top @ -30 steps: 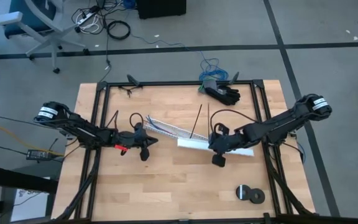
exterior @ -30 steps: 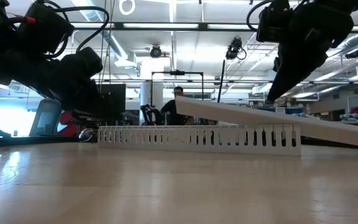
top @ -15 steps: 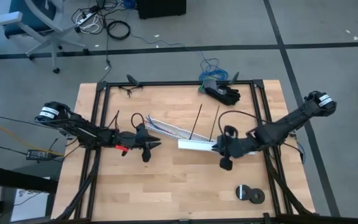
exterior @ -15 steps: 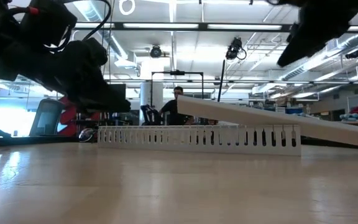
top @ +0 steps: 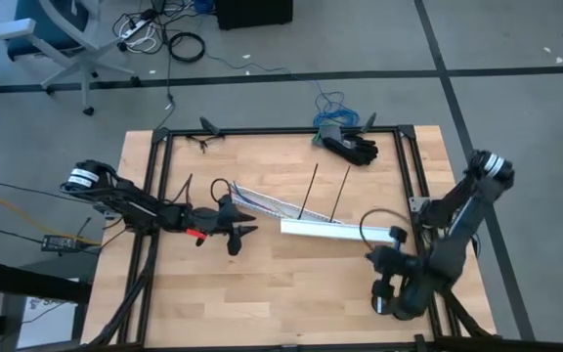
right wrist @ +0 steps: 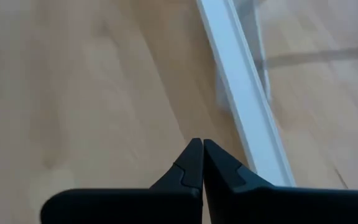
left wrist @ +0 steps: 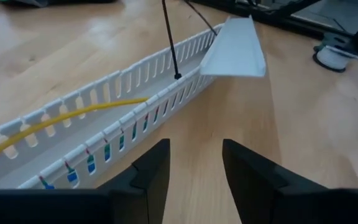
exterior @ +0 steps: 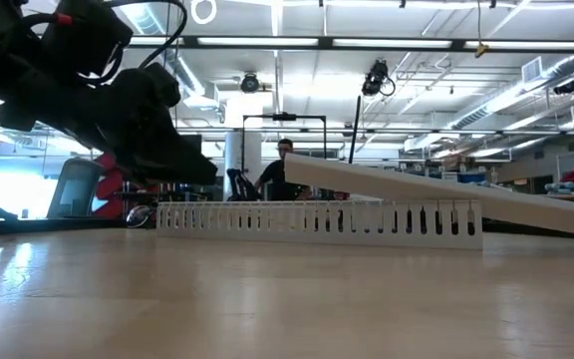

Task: Ziptie cables
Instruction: Close the white cable duct lid

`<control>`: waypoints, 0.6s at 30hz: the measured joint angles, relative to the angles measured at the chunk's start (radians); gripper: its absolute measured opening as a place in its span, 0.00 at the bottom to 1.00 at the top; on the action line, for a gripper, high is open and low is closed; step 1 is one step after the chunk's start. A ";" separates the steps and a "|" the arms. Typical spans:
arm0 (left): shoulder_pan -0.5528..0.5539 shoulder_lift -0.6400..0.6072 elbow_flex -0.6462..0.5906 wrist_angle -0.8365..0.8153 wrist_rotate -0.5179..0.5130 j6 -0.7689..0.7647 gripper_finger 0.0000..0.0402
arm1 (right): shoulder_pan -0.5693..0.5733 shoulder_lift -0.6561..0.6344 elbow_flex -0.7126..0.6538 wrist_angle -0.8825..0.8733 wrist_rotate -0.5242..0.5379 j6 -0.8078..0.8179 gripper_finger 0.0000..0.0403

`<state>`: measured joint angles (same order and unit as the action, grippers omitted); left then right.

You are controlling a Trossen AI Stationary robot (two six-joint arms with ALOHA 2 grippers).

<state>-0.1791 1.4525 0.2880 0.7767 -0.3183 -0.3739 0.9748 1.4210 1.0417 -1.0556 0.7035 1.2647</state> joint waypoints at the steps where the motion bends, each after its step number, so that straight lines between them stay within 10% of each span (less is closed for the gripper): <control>1: 0.000 0.004 0.001 0.001 0.000 0.000 0.39 | 0.014 0.048 0.028 -0.049 -0.017 0.050 0.00; 10: 0.000 0.094 0.053 0.042 0.001 0.002 0.39 | 0.015 0.386 0.134 -0.166 -0.016 0.172 0.00; 18: 0.000 0.214 0.106 0.042 0.009 -0.002 0.39 | -0.032 0.442 0.136 -0.170 0.039 0.125 0.08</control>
<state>-0.1795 1.6662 0.3942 0.8186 -0.3089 -0.3762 0.9428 1.8631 1.1778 -1.2252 0.7427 1.3897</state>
